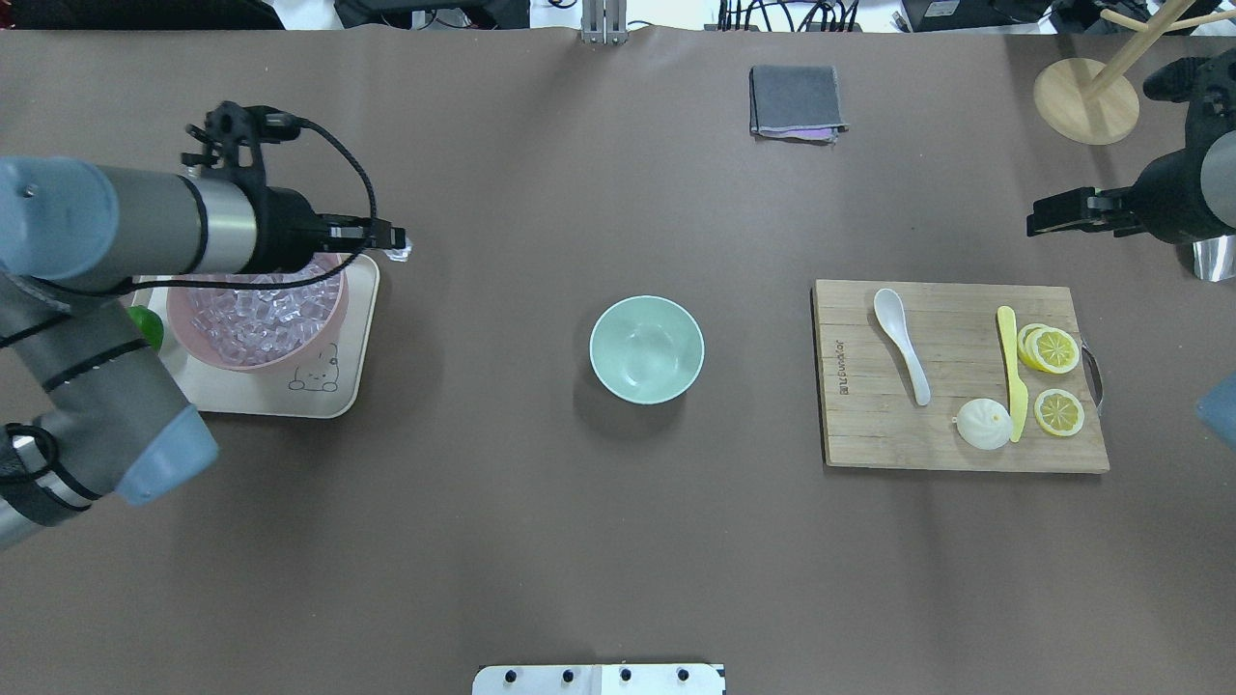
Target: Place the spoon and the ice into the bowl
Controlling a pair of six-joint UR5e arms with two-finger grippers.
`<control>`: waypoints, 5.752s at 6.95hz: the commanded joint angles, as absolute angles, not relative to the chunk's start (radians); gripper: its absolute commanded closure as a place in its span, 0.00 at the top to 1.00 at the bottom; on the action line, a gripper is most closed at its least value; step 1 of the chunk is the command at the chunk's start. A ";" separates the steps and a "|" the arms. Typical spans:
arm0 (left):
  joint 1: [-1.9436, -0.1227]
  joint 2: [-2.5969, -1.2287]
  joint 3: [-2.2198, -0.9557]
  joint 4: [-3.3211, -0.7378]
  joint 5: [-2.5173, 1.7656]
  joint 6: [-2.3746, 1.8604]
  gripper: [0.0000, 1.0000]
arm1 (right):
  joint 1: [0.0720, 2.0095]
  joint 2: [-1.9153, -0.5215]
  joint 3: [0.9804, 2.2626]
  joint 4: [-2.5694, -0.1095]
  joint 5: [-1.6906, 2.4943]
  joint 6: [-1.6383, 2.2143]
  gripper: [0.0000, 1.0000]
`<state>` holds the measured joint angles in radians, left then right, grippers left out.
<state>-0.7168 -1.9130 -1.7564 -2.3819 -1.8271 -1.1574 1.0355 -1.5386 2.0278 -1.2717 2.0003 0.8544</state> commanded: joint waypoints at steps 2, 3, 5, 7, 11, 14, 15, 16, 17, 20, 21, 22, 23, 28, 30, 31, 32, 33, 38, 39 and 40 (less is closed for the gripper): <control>-0.488 -2.076 -1.679 -2.381 -1.578 -1.288 0.00 | 1.035 -1.539 2.026 -1.272 2.000 0.854 1.00; -0.433 -2.139 -1.617 -2.381 -1.487 -1.298 0.00 | 1.035 -1.539 2.026 -1.272 1.999 0.854 1.00; -0.402 -2.213 -1.536 -2.379 -1.431 -1.339 0.00 | 1.032 -1.540 2.026 -1.272 2.000 0.854 1.00; -0.397 -2.218 -1.523 -2.382 -1.431 -1.342 0.20 | 1.029 -1.539 2.026 -1.272 1.999 0.857 1.00; -0.397 -2.174 -1.596 -2.366 -1.406 -1.278 0.98 | 1.022 -1.537 2.025 -1.266 1.999 0.857 1.00; -0.699 -1.912 -1.897 -2.136 -1.859 -1.046 0.99 | 0.955 -1.523 2.028 -1.266 1.930 0.861 1.00; -0.871 -1.823 -1.890 -2.135 -2.041 -0.843 0.99 | 0.909 -1.523 2.032 -1.266 1.889 0.861 1.00; -1.052 -1.736 -1.859 -2.134 -2.192 -0.617 0.99 | 0.869 -1.525 2.036 -1.266 1.859 0.861 1.00; -1.180 -1.665 -1.809 -2.134 -2.238 -0.410 0.99 | 0.814 -1.528 2.034 -1.266 1.812 0.861 1.00; -1.270 -1.611 -1.707 -2.144 -2.241 -0.147 0.99 | 0.608 -1.505 2.010 -1.266 1.649 0.944 0.98; -1.270 -1.609 -1.707 -2.146 -2.243 -0.147 0.99 | 0.569 -1.488 1.984 -1.264 1.596 0.960 0.87; -1.270 -1.609 -1.706 -2.146 -2.243 -0.149 0.99 | 0.558 -1.482 1.939 -1.225 1.586 0.960 0.75; -1.270 -1.609 -1.706 -2.146 -2.241 -0.152 0.99 | 0.560 -1.482 1.843 -1.068 1.586 0.960 0.69; -1.269 -1.609 -1.703 -2.148 -2.241 -0.158 0.99 | 0.601 -1.526 1.822 -0.951 1.626 0.953 0.67; -1.267 -1.611 -1.700 -2.148 -2.241 -0.160 0.99 | 0.600 -1.535 1.821 -0.953 1.620 0.962 0.61; -1.267 -1.611 -1.700 -2.148 -2.241 -0.160 0.99 | 0.600 -1.542 1.822 -0.951 1.620 0.965 0.58; -1.267 -1.611 -1.700 -2.148 -2.241 -0.160 0.99 | 0.595 -1.542 1.821 -0.951 1.620 0.983 0.57; -1.267 -1.611 -1.700 -2.148 -2.241 -0.160 0.99 | 0.586 -1.542 1.818 -0.953 1.617 0.988 0.56; -1.266 -1.612 -1.692 -2.148 -2.241 -0.158 0.99 | 0.558 -1.540 1.819 -0.953 1.614 1.037 0.22; -1.266 -1.612 -1.692 -2.148 -2.241 -0.158 0.99 | 0.558 -1.540 1.824 -0.951 1.614 1.037 0.00; -1.267 -1.612 -1.692 -2.148 -2.241 -0.158 0.99 | 0.558 -1.536 1.830 -0.951 1.614 1.037 0.00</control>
<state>-1.2657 -1.6122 -1.6920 -2.1476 -2.2412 -0.1580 0.5591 -1.5390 1.8236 -0.9516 1.6138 1.0364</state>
